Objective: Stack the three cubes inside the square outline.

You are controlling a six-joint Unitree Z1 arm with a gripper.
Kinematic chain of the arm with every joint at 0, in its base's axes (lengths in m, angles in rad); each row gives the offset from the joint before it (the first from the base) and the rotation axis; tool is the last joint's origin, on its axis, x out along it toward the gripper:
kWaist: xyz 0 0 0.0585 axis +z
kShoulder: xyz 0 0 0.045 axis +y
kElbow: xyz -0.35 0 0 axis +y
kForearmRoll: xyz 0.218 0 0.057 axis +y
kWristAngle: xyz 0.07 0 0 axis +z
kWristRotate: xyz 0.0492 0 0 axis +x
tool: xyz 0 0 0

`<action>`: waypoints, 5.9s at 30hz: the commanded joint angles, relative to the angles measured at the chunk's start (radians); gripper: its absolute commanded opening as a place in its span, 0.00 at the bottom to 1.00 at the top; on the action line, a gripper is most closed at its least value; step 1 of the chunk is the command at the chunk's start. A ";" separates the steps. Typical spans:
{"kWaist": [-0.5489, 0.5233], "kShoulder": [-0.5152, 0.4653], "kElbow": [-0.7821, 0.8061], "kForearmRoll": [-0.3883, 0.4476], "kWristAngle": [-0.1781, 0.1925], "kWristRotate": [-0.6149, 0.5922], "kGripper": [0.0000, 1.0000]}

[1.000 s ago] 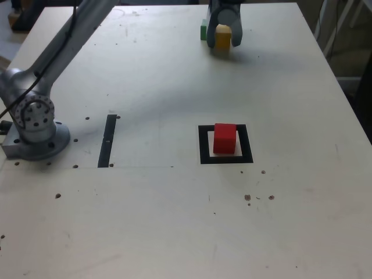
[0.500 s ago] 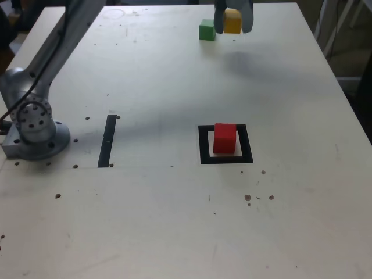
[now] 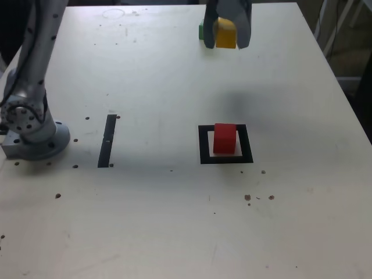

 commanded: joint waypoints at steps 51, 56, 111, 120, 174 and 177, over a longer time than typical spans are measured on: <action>-0.401 -0.035 0.371 -0.296 -0.121 -0.383 0.39; -0.400 -0.033 0.375 -0.298 -0.123 -0.380 0.39; 0.268 -0.138 0.258 -0.241 0.063 0.193 0.99; 0.423 -0.047 0.141 -0.253 0.077 0.311 0.99; 0.548 0.390 -0.264 -0.235 0.114 0.600 0.63; 0.548 0.390 -0.272 -0.239 0.114 0.600 0.52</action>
